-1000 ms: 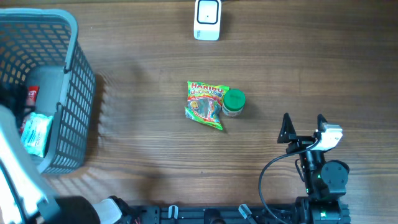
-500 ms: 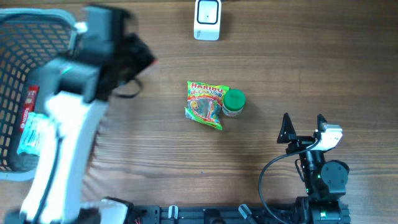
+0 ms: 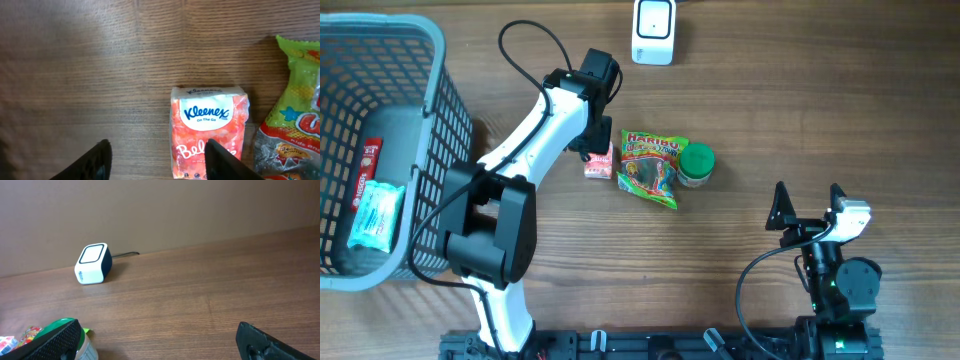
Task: Scan the item barcode
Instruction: 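Place the Kleenex pack on the table left of the Haribo bag, then reach into the basket and grasp the mint-green Zappy wipes pack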
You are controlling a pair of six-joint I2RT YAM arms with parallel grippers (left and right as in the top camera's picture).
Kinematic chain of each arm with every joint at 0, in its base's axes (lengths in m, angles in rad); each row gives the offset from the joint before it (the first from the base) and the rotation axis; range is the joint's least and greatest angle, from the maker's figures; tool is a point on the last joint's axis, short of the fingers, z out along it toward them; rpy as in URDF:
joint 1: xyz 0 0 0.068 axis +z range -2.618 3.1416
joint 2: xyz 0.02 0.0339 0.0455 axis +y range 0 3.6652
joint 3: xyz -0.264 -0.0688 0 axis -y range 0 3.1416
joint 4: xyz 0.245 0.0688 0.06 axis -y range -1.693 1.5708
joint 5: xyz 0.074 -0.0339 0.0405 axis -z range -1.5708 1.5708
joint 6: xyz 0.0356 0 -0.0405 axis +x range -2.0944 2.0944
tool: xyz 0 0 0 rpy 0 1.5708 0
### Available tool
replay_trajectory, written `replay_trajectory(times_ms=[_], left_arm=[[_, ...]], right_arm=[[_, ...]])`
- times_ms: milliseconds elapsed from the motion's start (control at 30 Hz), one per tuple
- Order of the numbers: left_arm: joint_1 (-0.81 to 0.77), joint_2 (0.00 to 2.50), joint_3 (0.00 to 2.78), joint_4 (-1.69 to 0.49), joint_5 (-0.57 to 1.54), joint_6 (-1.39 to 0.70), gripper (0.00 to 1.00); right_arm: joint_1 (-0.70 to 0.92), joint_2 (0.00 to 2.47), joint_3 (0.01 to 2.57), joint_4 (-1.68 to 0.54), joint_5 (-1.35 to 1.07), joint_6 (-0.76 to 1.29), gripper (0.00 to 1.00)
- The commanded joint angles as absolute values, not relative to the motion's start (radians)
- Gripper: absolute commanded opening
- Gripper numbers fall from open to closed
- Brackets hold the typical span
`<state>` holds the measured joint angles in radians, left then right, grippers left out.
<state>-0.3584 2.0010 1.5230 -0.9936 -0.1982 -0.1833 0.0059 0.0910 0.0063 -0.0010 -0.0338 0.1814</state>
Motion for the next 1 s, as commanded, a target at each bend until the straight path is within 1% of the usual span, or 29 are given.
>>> replay_trajectory(times_ms=[0,33,67,167,233,300,367,467,500,567,600,733,833,967], left_arm=[[-0.348,1.956,1.543,-1.003,-0.215,-0.134,0.73],[-0.346,1.935,1.565,-1.019,-0.215,-0.134,0.82],[-0.343,1.875,1.627,-1.055,-0.215,-0.134,1.00],[-0.312,1.729,1.775,-1.081,-0.215,-0.156,1.00],[-0.236,1.599,1.866,-1.060,-0.218,-0.260,1.00],[-0.096,1.470,1.882,-1.042,-0.218,-0.377,1.00],[0.057,1.411,1.882,-1.114,-0.218,-0.514,1.00],[0.289,1.421,1.869,-1.287,-0.218,-0.772,1.00],[0.376,1.443,1.838,-1.338,-0.218,-0.907,1.00],[0.473,1.476,1.759,-1.362,-0.218,-1.082,1.00],[0.513,1.493,1.701,-1.346,-0.218,-1.138,1.00],[0.599,1.549,1.504,-1.229,-0.218,-1.232,1.00],[0.633,1.584,1.324,-1.103,-0.219,-1.530,1.00],[0.635,1.602,1.144,-0.818,-0.257,-1.557,1.00]], right_arm=[[0.008,0.090,0.005,0.002,-0.046,0.186,1.00],[0.008,0.090,0.005,0.001,-0.046,0.186,1.00],[0.008,0.090,0.005,0.002,-0.046,0.186,1.00],[0.008,0.090,0.005,0.001,-0.046,0.186,1.00],[0.008,0.090,0.005,0.002,-0.046,0.186,1.00],[0.008,0.090,0.005,0.002,-0.046,0.186,1.00],[0.008,0.090,0.005,0.002,-0.046,0.186,1.00],[0.008,0.090,0.005,0.002,-0.046,0.186,1.00],[0.008,0.090,0.005,0.001,-0.046,0.186,1.00],[0.008,0.090,0.005,0.001,-0.046,0.186,1.00],[0.008,0.090,0.005,0.002,-0.046,0.186,1.00],[0.008,0.090,0.005,0.002,-0.046,0.186,1.00],[0.008,0.090,0.005,0.002,-0.046,0.185,1.00],[0.008,0.090,0.005,0.002,-0.046,0.186,1.00]])
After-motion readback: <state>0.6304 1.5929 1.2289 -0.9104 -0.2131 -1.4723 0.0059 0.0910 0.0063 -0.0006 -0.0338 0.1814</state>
